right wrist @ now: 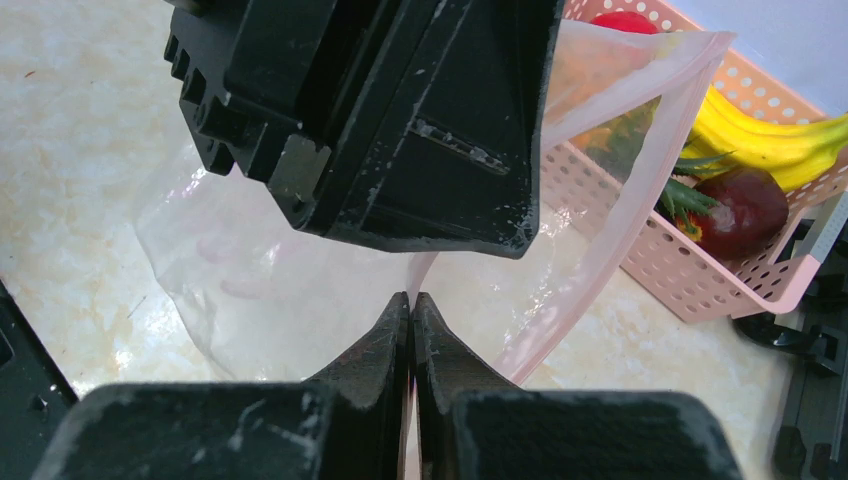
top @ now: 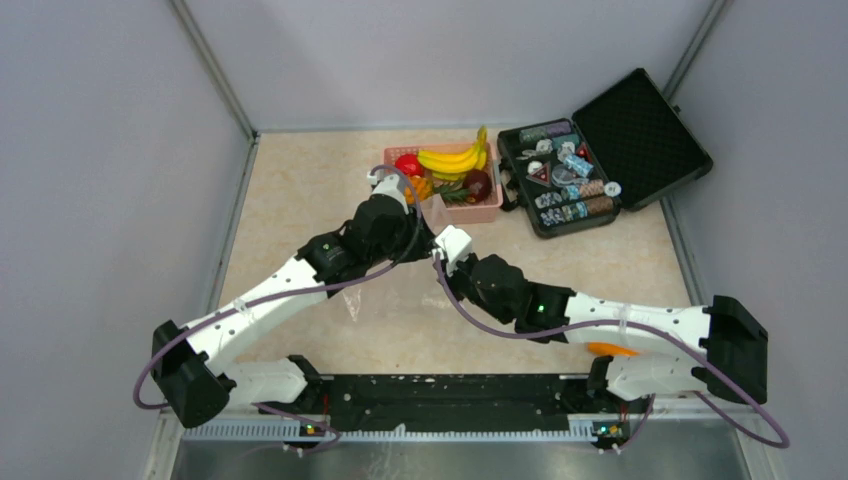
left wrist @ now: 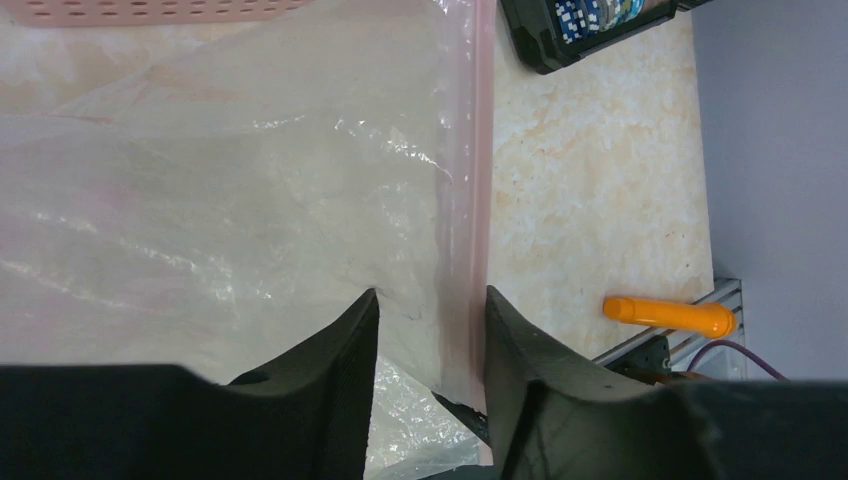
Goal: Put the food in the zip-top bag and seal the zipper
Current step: Open the zipper of the food storage bag at the center of the board.
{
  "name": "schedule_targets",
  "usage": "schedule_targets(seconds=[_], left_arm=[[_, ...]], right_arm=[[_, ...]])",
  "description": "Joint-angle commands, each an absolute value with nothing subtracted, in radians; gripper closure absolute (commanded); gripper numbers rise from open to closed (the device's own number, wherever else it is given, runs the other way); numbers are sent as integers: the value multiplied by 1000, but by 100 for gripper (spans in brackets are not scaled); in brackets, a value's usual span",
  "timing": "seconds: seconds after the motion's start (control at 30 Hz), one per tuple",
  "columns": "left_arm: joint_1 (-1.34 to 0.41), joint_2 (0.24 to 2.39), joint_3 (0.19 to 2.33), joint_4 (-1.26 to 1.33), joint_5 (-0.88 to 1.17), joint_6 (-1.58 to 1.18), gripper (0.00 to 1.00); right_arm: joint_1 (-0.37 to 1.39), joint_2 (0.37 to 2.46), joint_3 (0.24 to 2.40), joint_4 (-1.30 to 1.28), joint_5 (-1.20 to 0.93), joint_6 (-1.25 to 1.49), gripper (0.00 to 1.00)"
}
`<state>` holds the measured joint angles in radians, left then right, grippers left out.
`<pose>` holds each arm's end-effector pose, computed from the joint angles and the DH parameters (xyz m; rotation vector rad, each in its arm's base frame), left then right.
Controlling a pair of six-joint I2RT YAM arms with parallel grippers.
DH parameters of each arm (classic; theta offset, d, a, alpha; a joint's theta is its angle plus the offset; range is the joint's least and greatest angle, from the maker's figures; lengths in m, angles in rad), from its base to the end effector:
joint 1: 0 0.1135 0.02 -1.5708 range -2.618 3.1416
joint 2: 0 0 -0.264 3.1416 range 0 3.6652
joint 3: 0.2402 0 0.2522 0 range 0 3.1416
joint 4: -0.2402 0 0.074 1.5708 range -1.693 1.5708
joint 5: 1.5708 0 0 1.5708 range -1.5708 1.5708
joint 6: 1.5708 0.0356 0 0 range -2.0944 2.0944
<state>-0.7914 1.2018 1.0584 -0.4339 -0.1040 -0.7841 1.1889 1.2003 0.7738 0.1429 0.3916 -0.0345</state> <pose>0.1906 -0.1877 0.3244 -0.0554 2.2547 -0.7834 0.1151 0.2500 0.2830 -0.8305 1.6595 0.4463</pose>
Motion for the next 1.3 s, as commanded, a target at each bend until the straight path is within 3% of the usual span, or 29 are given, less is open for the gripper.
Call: schedule_targets(seconds=[0.0,0.13,0.23,0.33,0.4,0.53,0.6,0.7,0.9,1.13,1.27], left_arm=[[-795,1173,1061,-419,-152,-773,63],[-795,1162,1058,-418,-166,-768,80],[-795,1172,1056,-419,-157,-756,99],[-795,1173,1048,-420,-159,-753,100],[-795,1161,1043,-423,-172,-748,100],[-795,1122,1025,-417,-215,-721,100],[-795,1106,1017,-412,-219,-698,100],[-795,1084,1002,-409,-211,-688,100],[-795,1034,975,-406,-195,-689,100],[-795,1015,978,-422,-158,-693,100],[-795,1011,993,-446,-147,-690,100]], right_arm=[[1205,1174,802,202,409,-41,100],[1205,1165,791,205,390,-16,100],[1205,1157,778,215,378,26,100],[1206,1151,772,210,364,57,97],[1206,1147,786,176,350,94,86],[1206,1108,803,90,330,176,49],[1203,1066,790,86,317,207,41],[1149,1013,788,60,311,317,40],[905,1031,821,20,14,472,42],[897,1126,842,83,-140,518,42],[897,1162,828,106,-113,555,43]])
